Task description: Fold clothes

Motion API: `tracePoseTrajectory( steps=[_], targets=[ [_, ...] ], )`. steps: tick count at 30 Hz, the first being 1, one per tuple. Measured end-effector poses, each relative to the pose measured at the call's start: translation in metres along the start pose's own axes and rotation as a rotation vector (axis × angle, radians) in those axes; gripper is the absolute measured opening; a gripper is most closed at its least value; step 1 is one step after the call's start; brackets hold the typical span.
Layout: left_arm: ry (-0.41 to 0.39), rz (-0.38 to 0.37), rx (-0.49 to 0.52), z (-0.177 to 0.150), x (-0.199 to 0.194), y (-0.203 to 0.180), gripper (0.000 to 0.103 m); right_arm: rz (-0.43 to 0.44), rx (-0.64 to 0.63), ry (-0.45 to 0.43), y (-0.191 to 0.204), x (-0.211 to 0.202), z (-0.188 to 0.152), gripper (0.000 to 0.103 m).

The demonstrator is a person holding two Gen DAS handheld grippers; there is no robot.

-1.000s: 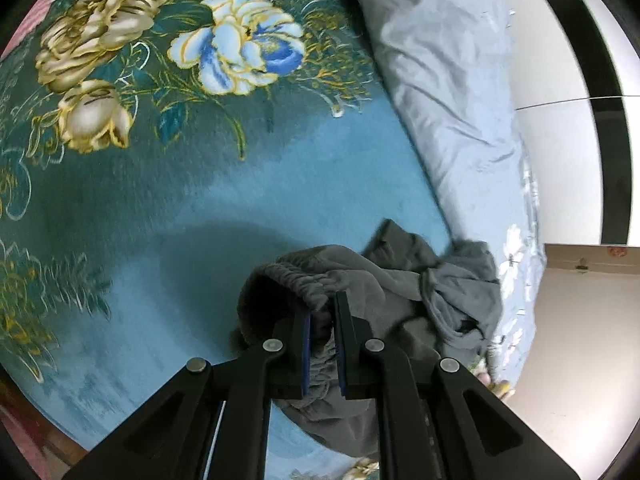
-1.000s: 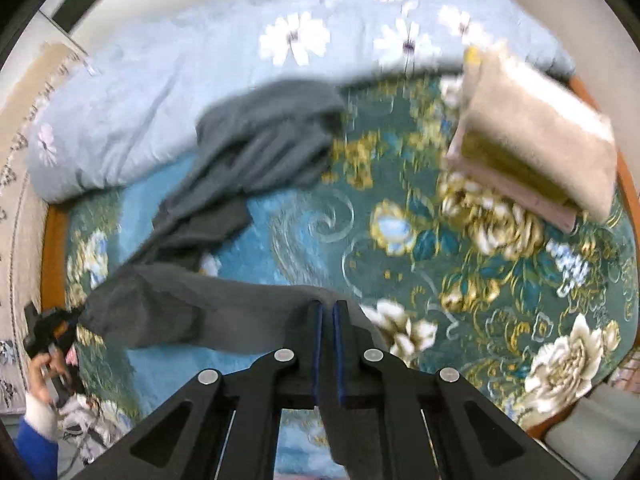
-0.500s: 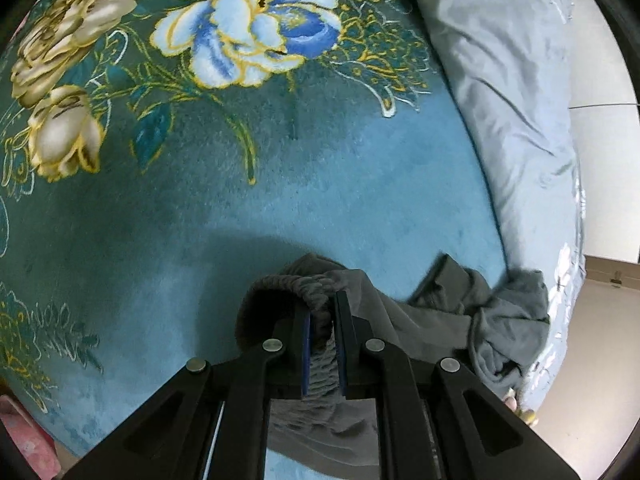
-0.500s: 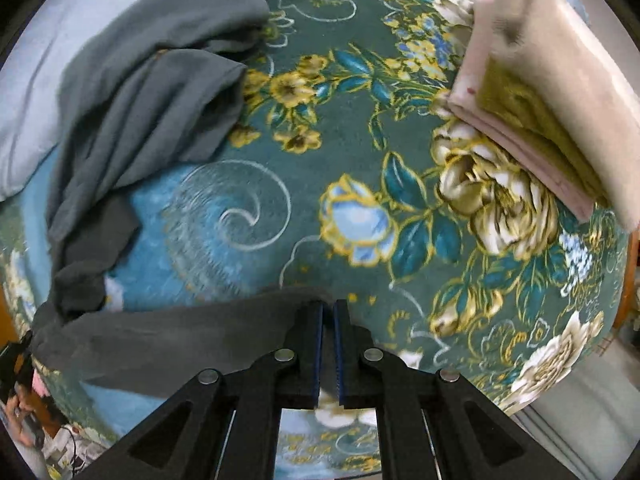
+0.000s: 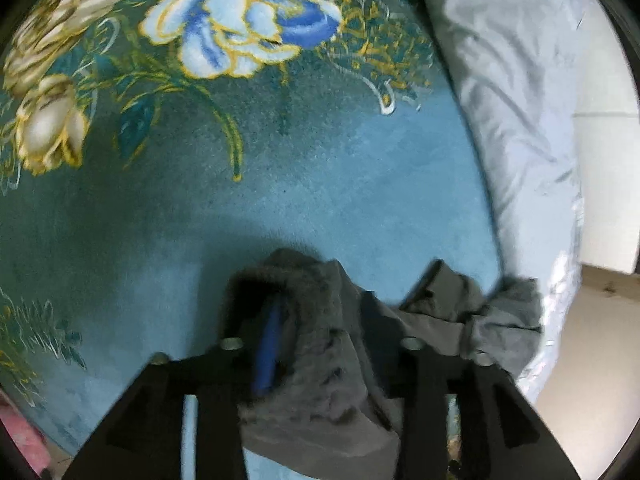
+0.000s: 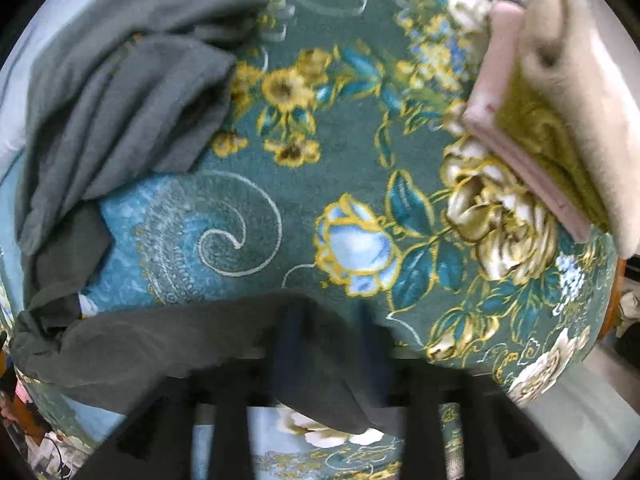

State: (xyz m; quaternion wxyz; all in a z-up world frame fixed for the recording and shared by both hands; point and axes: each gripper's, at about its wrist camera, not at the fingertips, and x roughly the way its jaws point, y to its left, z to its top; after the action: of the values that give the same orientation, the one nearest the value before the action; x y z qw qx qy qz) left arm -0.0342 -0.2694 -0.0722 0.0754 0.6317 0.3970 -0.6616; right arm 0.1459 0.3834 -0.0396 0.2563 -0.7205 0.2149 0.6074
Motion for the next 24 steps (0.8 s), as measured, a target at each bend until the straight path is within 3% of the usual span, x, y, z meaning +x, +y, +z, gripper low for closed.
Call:
tracePoseTrajectory(
  steps=[1, 7, 9, 17, 24],
  targets=[
    [-0.018, -0.025, -0.015, -0.005, -0.009, 0.008, 0.055, 0.026, 0.006, -0.039, -0.002, -0.010, -0.004, 0.070],
    [-0.094, -0.044, -0.109, -0.042, -0.041, 0.071, 0.059, 0.124, 0.073, -0.224, -0.006, -0.068, -0.044, 0.071],
    [-0.062, -0.031, -0.114, -0.057, -0.033, 0.085, 0.059, 0.146, 0.095, -0.245, -0.004, -0.077, -0.063, 0.071],
    [0.079, 0.036, -0.006, -0.096, 0.026, 0.086, 0.059, 0.165, 0.102, -0.167, 0.012, -0.063, -0.138, 0.071],
    [0.094, 0.041, -0.039, -0.096, 0.061, 0.081, 0.058, 0.135, 0.103, -0.205, 0.003, -0.090, -0.173, 0.071]
  ],
)
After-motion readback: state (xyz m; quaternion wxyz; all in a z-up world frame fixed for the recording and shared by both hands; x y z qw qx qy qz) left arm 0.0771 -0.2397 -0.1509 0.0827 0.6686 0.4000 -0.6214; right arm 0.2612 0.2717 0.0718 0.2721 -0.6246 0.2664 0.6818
